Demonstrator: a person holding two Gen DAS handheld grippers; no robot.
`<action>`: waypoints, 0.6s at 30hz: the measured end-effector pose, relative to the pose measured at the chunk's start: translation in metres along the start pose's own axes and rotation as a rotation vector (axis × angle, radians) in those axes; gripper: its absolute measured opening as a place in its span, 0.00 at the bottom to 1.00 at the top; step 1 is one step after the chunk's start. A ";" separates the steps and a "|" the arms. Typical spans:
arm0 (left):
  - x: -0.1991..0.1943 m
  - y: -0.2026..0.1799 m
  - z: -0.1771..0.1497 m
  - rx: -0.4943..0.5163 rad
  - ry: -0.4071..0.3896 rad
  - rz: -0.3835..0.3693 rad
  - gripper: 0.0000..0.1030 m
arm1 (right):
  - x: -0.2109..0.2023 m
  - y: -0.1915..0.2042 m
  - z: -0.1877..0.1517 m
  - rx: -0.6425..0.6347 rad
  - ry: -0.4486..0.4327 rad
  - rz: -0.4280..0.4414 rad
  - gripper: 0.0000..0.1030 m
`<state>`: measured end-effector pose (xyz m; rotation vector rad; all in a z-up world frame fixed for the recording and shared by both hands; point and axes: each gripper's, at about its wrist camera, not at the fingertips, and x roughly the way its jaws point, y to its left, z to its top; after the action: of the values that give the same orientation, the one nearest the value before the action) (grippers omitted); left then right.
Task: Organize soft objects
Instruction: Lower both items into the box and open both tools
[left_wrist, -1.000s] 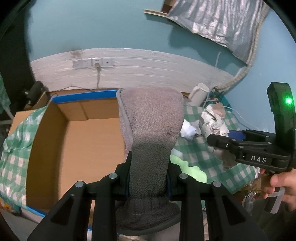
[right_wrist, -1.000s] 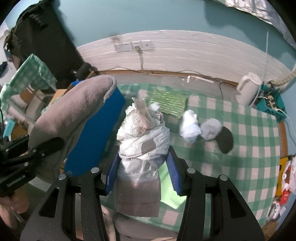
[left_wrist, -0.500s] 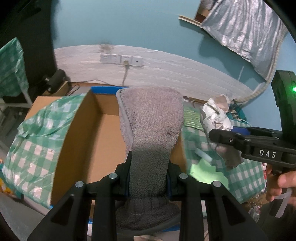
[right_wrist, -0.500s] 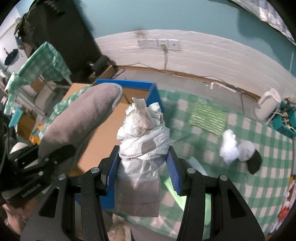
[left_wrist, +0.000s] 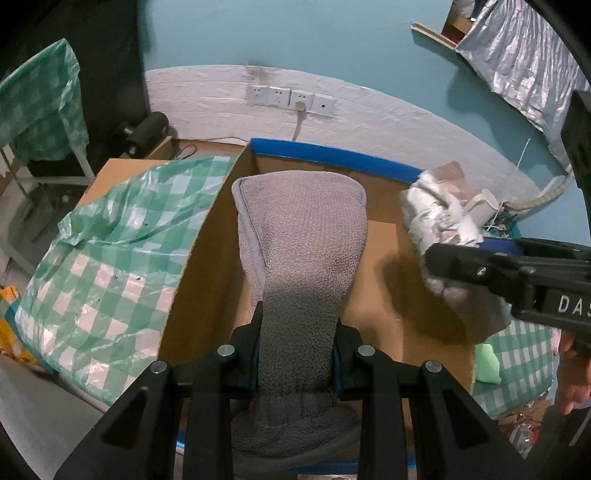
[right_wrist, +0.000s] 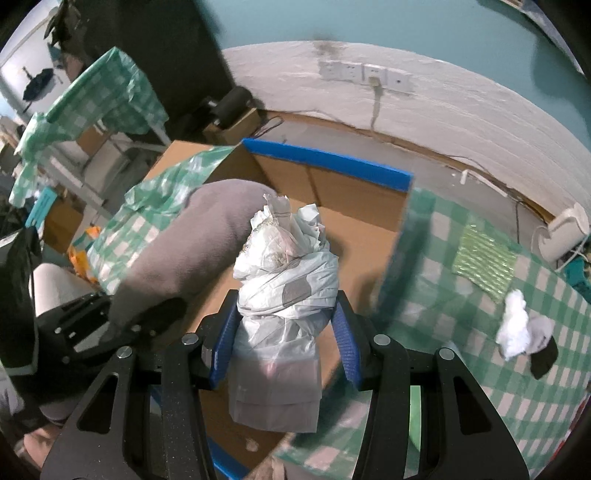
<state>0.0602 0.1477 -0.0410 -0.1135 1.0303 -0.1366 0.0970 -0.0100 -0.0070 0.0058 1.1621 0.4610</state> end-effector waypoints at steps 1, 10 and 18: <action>0.001 0.002 0.000 -0.002 0.002 0.004 0.28 | 0.004 0.002 0.000 -0.003 0.008 0.005 0.47; 0.011 0.004 -0.001 0.002 0.011 0.037 0.47 | 0.028 0.003 0.000 0.011 0.050 -0.015 0.67; 0.003 0.007 0.002 -0.001 -0.044 0.082 0.61 | 0.019 0.000 0.003 0.019 0.011 -0.028 0.77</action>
<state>0.0645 0.1546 -0.0437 -0.0752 0.9897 -0.0589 0.1057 -0.0030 -0.0229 0.0034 1.1763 0.4257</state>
